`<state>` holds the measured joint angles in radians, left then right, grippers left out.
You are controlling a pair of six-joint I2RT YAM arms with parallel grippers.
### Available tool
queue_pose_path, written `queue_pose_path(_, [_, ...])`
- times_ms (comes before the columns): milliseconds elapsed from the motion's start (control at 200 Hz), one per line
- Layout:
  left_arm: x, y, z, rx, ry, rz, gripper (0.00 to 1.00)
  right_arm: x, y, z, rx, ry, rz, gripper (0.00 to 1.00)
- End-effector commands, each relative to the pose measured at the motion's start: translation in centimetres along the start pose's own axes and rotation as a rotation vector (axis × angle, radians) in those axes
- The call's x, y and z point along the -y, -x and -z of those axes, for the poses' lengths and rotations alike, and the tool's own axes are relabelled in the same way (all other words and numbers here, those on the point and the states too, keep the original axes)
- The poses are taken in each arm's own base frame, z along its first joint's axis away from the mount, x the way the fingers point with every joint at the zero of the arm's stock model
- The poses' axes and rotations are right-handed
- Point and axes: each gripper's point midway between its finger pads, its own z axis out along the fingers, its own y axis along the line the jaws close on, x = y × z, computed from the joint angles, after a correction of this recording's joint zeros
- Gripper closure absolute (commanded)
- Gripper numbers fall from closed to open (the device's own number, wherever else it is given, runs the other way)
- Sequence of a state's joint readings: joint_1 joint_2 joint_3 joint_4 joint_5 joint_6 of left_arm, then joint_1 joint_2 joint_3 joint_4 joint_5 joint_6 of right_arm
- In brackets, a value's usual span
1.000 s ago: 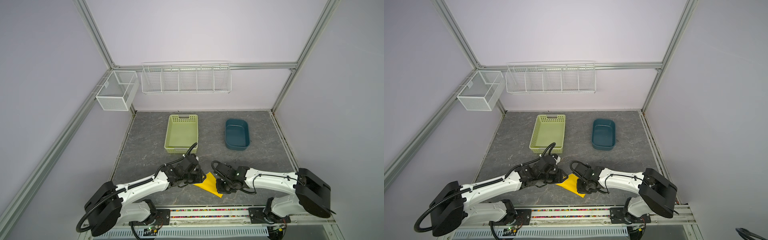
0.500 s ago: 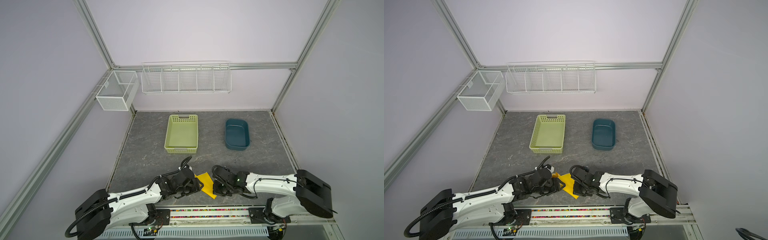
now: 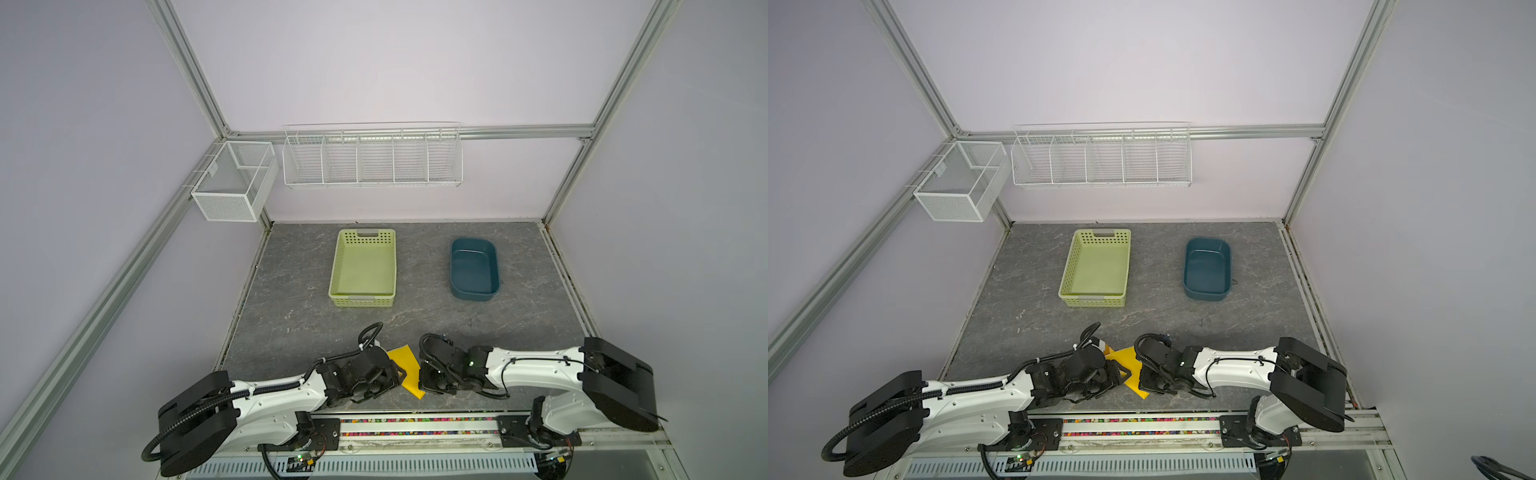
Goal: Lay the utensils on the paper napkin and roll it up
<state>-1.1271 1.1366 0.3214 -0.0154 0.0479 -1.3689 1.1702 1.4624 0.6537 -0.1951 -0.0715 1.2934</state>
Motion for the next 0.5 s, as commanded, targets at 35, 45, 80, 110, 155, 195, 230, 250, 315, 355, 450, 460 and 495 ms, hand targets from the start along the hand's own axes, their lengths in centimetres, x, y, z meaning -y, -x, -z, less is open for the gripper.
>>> queue_pose_path(35, [-1.8, 0.2, -0.8, 0.025, 0.053, 0.032, 0.50, 2.4, -0.8, -0.9, -0.017, -0.101, -0.066, 0.94])
queue_pose_path(45, [-1.9, 0.2, -0.8, 0.026, 0.055, 0.032, 0.50, 2.5, -0.9, -0.9, -0.017, -0.103, -0.066, 0.94])
queue_pose_path(80, [-1.9, 0.3, -0.9, 0.030, 0.059, 0.031, 0.51, 2.4, -1.0, -0.9, -0.018, -0.100, -0.064, 0.94])
queue_pose_path(110, [-2.0, 0.4, -1.0, 0.035, 0.065, 0.028, 0.51, 2.3, -1.1, -0.9, -0.020, -0.100, -0.062, 0.94])
queue_pose_path(155, [-2.1, 0.5, -1.2, 0.041, 0.075, 0.024, 0.52, 2.3, -1.2, -0.9, -0.021, -0.099, -0.060, 0.94])
queue_pose_path(195, [-2.2, 0.7, -1.2, 0.047, 0.083, 0.016, 0.53, 2.3, -1.3, -0.8, -0.023, -0.097, -0.060, 0.94])
queue_pose_path(230, [-2.2, 0.9, -1.3, 0.053, 0.090, 0.006, 0.54, 2.3, -1.4, -0.8, -0.023, -0.095, -0.059, 0.94])
queue_pose_path(250, [-2.2, 1.0, -1.3, 0.057, 0.093, 0.000, 0.55, 2.3, -1.5, -0.8, -0.025, -0.095, -0.058, 0.94])
queue_pose_path(315, [-2.1, 1.3, -1.3, 0.067, 0.107, -0.020, 0.56, 2.3, -1.7, -0.7, -0.027, -0.094, -0.054, 0.94])
queue_pose_path(355, [-2.1, 1.5, -1.3, 0.071, 0.116, -0.034, 0.57, 2.2, -1.8, -0.7, -0.027, -0.093, -0.053, 0.94])
queue_pose_path(450, [-2.0, 1.8, -1.5, 0.066, 0.136, -0.067, 0.59, 2.2, -1.9, -0.7, -0.030, -0.090, -0.050, 0.94])
queue_pose_path(460, [-2.0, 1.8, -1.5, 0.065, 0.140, -0.070, 0.59, 2.2, -1.9, -0.7, -0.029, -0.089, -0.049, 0.94])
queue_pose_path(495, [-2.1, 1.8, -1.6, 0.060, 0.149, -0.079, 0.59, 2.2, -2.0, -0.7, -0.032, -0.089, -0.050, 0.94])
